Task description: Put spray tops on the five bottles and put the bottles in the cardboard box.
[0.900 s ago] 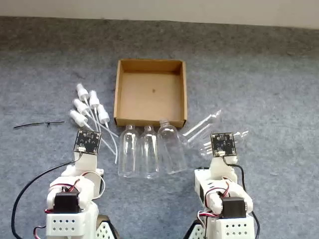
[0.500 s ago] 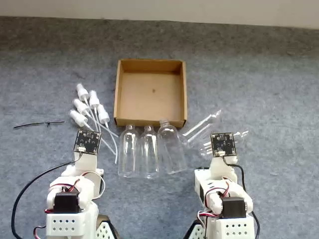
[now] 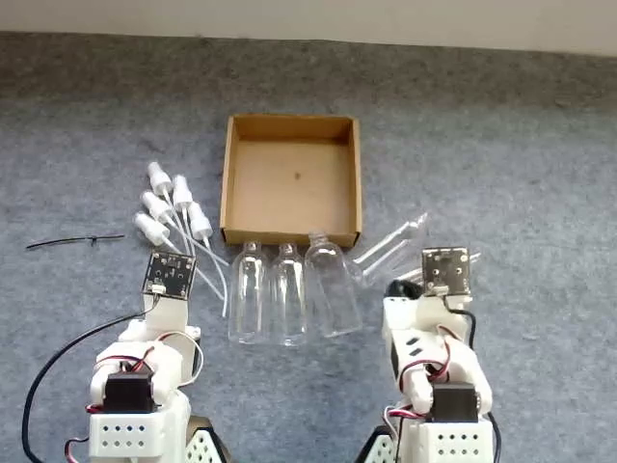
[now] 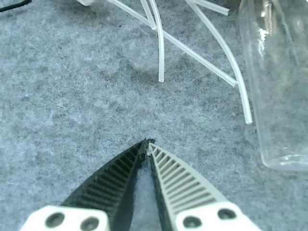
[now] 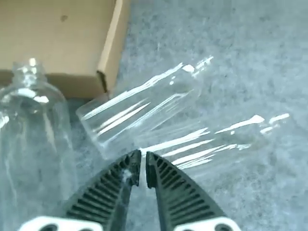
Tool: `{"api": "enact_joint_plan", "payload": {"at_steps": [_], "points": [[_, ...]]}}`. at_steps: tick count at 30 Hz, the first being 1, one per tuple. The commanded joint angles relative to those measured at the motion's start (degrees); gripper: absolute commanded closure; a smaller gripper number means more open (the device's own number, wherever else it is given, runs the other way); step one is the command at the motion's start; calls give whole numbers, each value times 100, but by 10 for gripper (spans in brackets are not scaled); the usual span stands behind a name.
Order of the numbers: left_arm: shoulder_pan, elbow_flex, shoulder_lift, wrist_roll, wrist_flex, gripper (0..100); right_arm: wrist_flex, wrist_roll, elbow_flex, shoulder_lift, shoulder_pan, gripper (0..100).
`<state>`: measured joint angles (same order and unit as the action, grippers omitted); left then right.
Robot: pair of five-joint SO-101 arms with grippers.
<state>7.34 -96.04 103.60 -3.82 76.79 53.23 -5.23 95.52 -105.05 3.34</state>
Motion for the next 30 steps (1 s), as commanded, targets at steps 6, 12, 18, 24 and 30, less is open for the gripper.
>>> {"api": "enact_joint_plan", "payload": {"at_steps": [6, 12, 18, 24, 30], "points": [[-75, -119, 66, -18, -79, 990, -418, -659, -84, -22, -1112, 989], [-75, -119, 66, -18, -79, 991, 233, -220, -1657, 549, -927, 988], [-75, -119, 66, -18, -79, 992, 382, 536, -3266, 3319, -910, 935], [-75, -119, 66, -18, -79, 993, 910, 1231, -5024, 6220, -901, 811], [-75, -119, 66, -18, -79, 993, 980, 1943, -5886, 7969, -892, 756]]}}
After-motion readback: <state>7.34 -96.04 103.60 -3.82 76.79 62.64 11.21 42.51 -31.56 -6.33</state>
